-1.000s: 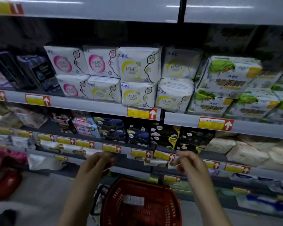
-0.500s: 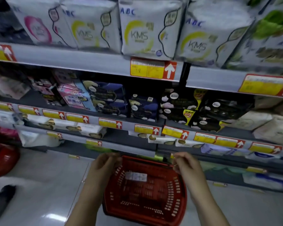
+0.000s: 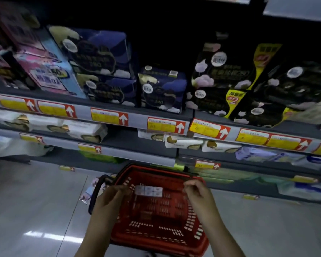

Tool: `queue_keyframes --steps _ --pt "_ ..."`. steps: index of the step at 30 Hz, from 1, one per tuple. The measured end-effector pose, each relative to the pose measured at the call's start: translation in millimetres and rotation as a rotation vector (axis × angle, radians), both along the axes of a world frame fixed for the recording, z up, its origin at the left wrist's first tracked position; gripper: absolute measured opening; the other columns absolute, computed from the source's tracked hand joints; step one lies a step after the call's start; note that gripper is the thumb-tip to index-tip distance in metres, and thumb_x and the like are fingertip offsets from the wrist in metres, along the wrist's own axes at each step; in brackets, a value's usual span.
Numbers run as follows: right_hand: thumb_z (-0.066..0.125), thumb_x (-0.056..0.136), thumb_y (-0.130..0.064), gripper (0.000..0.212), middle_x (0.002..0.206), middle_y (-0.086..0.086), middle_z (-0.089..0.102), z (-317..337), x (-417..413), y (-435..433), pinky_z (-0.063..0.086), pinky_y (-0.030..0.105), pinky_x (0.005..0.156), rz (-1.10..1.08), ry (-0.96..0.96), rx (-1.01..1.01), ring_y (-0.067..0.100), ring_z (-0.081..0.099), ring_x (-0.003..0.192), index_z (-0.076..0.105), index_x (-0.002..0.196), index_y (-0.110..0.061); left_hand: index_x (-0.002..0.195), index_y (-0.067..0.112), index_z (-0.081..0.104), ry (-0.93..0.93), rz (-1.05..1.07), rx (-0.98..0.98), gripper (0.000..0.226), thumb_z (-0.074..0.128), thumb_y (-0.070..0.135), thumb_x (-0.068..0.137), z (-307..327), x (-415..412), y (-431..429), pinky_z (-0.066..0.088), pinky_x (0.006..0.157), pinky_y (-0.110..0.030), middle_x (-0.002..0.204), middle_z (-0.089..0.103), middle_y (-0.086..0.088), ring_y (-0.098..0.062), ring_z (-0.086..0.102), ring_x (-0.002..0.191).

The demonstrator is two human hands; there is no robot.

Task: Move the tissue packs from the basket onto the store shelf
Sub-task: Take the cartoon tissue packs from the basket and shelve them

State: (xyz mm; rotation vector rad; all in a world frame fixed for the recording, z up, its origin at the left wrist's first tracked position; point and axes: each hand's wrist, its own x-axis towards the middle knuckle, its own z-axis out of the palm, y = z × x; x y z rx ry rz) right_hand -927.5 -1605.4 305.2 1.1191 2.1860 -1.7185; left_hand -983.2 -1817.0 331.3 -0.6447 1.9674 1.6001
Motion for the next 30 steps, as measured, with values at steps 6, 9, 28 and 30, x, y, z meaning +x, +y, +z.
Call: queue_keyframes --steps 6,9,28,30 --pt "0.05 0.093 -0.008 0.022 0.087 0.006 0.066 -17.8 2.3 -1.3 0.05 0.04 0.085 -0.01 0.004 0.001 0.026 0.064 0.088 0.062 0.083 -0.024 0.093 0.013 0.069 0.012 -0.028 0.005 0.014 0.057 0.022 0.092 -14.5 -2.9 -0.7 0.049 0.068 -0.032 0.088 0.072 -0.014 -0.03 0.068 0.082" --pt "0.05 0.093 -0.007 0.021 0.089 0.007 0.066 -24.9 2.4 0.1 0.049 0.034 0.081 0.005 0.004 0.001 0.023 0.063 0.087 0.062 0.085 -0.022 0.095 0.014 0.068 0.021 -0.026 -0.006 0.016 0.055 0.022 0.093 -22.1 -6.2 -1.4 0.048 0.069 -0.033 0.089 0.073 -0.013 -0.031 0.068 0.083" --pt "0.056 0.091 -0.023 0.013 0.108 -0.001 0.059 -207.4 -0.2 -12.1 0.04 0.023 0.076 0.064 -0.169 0.103 0.014 0.057 0.097 0.054 0.104 -0.025 0.086 0.013 0.066 -0.035 -0.187 -0.098 0.013 0.056 0.015 0.094 -181.9 -12.2 -2.4 0.051 0.079 -0.042 0.085 0.068 -0.013 -0.03 0.064 0.079" --pt "0.057 0.091 -0.023 0.019 0.109 0.0 0.057 -236.0 3.5 -14.6 0.04 0.025 0.078 0.0 -0.218 0.038 0.018 0.057 0.098 0.053 0.109 -0.023 0.083 0.016 0.064 -0.047 -0.204 -0.119 0.015 0.054 0.016 0.095 -203.6 -6.9 -6.4 0.052 0.066 -0.035 0.078 0.068 -0.011 -0.027 0.066 0.07"
